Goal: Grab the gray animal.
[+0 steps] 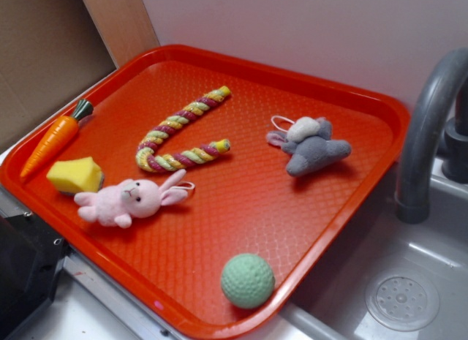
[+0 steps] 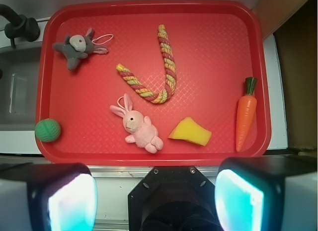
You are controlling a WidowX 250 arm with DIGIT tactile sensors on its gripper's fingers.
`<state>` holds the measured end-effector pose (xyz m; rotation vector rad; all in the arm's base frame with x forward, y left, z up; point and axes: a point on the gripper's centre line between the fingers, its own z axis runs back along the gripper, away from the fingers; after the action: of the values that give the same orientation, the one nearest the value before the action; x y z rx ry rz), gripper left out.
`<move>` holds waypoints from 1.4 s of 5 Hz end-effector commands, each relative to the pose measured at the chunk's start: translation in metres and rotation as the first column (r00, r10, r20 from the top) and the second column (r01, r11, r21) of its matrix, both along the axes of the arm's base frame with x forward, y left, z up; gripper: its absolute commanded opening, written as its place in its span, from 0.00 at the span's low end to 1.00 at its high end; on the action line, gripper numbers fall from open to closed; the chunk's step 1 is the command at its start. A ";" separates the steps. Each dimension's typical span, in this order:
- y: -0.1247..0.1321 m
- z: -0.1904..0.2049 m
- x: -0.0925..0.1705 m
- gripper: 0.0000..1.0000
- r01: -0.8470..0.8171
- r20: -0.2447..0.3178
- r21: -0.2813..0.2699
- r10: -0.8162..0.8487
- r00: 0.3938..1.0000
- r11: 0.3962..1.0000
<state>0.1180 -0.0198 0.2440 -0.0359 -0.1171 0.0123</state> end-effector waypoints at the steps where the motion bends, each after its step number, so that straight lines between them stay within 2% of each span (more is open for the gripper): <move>1: 0.000 0.000 0.000 1.00 0.000 0.000 0.000 0.000 1.000 1.000; 2: -0.009 0.002 0.039 1.00 0.245 0.064 0.031 -0.247 0.967 0.969; 3: -0.029 0.011 0.075 1.00 0.471 0.091 0.120 -0.482 0.871 0.874; 4: -0.052 0.003 0.105 1.00 0.639 0.059 0.161 -0.654 0.755 0.752; 6: -0.109 -0.058 0.151 1.00 0.885 -0.047 0.226 -0.903 0.426 0.406; 7: -0.121 -0.094 0.161 1.00 0.927 -0.088 0.233 -0.943 0.322 0.295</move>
<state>0.2917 -0.1266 0.1405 0.1439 -0.1045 -1.2097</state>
